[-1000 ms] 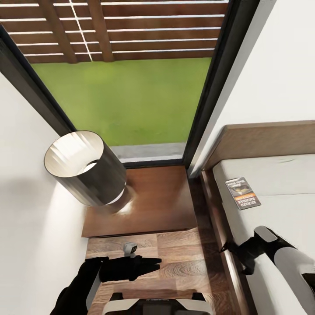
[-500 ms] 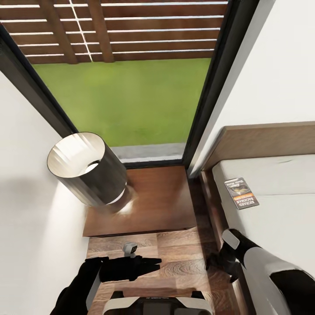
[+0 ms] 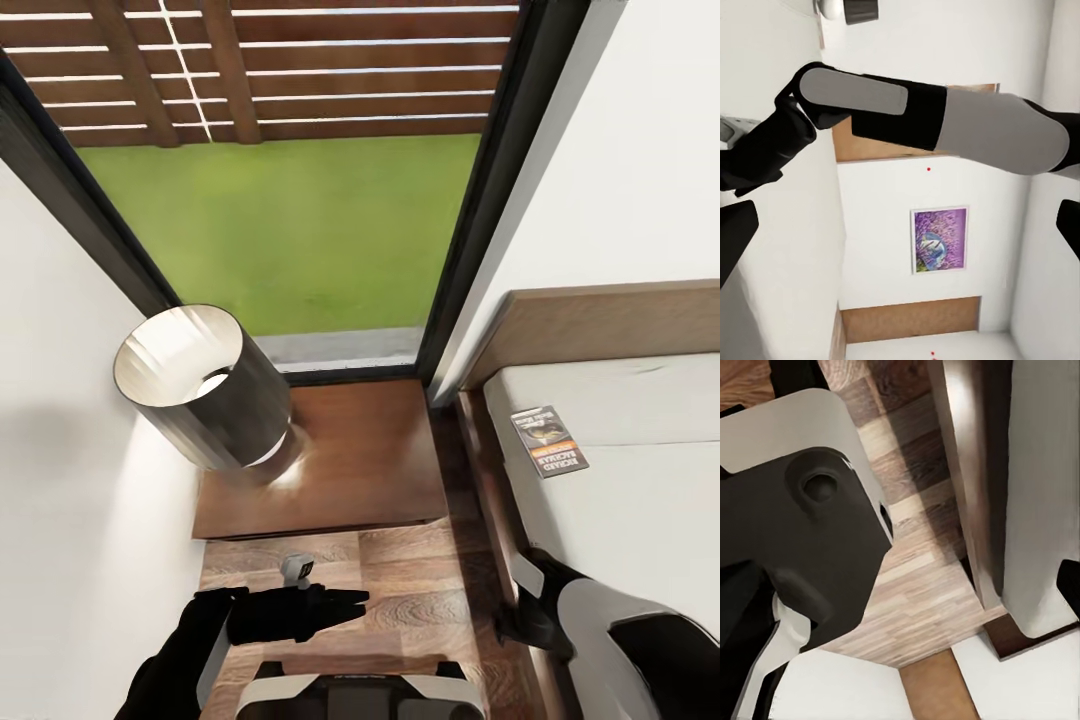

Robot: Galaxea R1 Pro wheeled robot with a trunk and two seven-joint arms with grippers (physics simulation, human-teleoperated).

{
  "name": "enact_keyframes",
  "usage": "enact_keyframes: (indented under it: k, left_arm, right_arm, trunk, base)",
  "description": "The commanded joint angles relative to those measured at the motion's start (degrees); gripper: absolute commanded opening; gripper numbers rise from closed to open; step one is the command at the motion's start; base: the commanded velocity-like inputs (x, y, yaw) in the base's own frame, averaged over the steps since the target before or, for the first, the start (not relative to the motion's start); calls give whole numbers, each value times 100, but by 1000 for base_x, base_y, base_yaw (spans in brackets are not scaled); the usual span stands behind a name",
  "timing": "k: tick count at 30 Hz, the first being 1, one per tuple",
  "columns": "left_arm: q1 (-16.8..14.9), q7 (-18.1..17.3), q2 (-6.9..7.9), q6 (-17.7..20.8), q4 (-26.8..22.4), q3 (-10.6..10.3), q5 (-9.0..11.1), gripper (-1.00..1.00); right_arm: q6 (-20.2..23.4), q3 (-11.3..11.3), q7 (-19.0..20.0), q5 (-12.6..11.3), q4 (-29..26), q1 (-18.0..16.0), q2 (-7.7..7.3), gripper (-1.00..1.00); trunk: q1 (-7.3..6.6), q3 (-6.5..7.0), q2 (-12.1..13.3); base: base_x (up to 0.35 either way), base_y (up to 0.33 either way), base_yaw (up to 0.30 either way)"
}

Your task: In the bedroom, move the book from the bed onto either nightstand, and place the two sandals side by side next to the bed.

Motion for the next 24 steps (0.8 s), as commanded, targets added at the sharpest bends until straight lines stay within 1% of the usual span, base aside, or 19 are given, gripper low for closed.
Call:
enact_keyframes:
  k: [1, 5, 6, 8, 10, 12, 13, 14, 16, 18, 20, 21, 22, 24]
  left_arm:
    - [-2, -29, -5, 61, -2, 13, -18, 100]
    - [-2, -29, -5, 61, -2, 12, -18, 100]
    - [-2, -29, -5, 61, -2, 12, -18, 100]
    - [-2, -29, -5, 61, -2, 12, -18, 100]
    - [-2, -29, -5, 61, -2, 13, -18, 100]
    - [-2, -29, -5, 61, -2, 13, -18, 100]
    - [-2, -29, -5, 61, -2, 14, -18, 100]
    - [-2, -29, -5, 61, -2, 14, -18, 100]
    - [-2, -29, -5, 61, -2, 11, -18, 100]
    - [-2, -29, -5, 61, -2, 9, -18, 100]
    - [-2, -29, -5, 61, -2, 8, -18, 100]
    - [-2, -29, -5, 61, -2, 7, -18, 100]
    - [-2, -29, -5, 61, -2, 7, -18, 100]
    - [-2, -29, -5, 61, -2, 6, -18, 100]
  right_arm:
    - [-59, 36, -23, -38, 72, -3, 0, 100]
    - [-174, 36, 120, -37, 162, -3, 1, 100]
    - [-233, 27, 220, -65, 193, -4, -12, 100]
    - [-258, 9, 257, -111, 199, -4, -28, 100]
    - [-249, -38, 275, -205, 188, -6, -43, 100]
    - [-223, -147, 286, -427, 171, -8, -58, 100]
    - [-136, -444, 297, -963, 144, -9, -70, 100]
    - [-97, -533, 303, -1119, 137, -10, -72, 100]
    - [111, -830, 339, -1654, 70, -11, -82, 100]
    - [281, -988, 393, -2029, -109, -11, -140, 100]
    - [353, -1120, 566, -2397, -258, -8, -312, 100]
    - [373, -1215, 744, -2716, -323, -7, -424, 100]
    - [380, -1252, 830, -2884, -351, -7, -470, 100]
    - [388, -1287, 909, -3042, -384, -9, -511, 100]
  trunk:
    - [-20, 14, 36]
    - [-108, 85, 196]
    - [-130, 103, 236]
    - [-174, 139, 316]
    - [-218, 175, 397]
    - [-262, 211, 477]
    - [-284, 229, 517]
    - [-306, 247, 557]
    - [-350, 283, 637]
    - [-394, 319, 717]
    - [-438, 355, 798]
    - [-460, 373, 838]
    - [-482, 391, 878]
    - [-526, 426, 958]
  base:
    - [0, 0, 0]
    - [0, 0, 0]
    - [0, 0, 0]
    - [0, 0, 0]
    - [0, 0, 0]
    - [0, 0, 0]
    - [0, 0, 0]
    - [0, 0, 0]
    - [0, 0, 0]
    - [0, 0, 0]
    - [0, 0, 0]
    - [0, 0, 0]
    - [0, 0, 0]
    - [0, 0, 0]
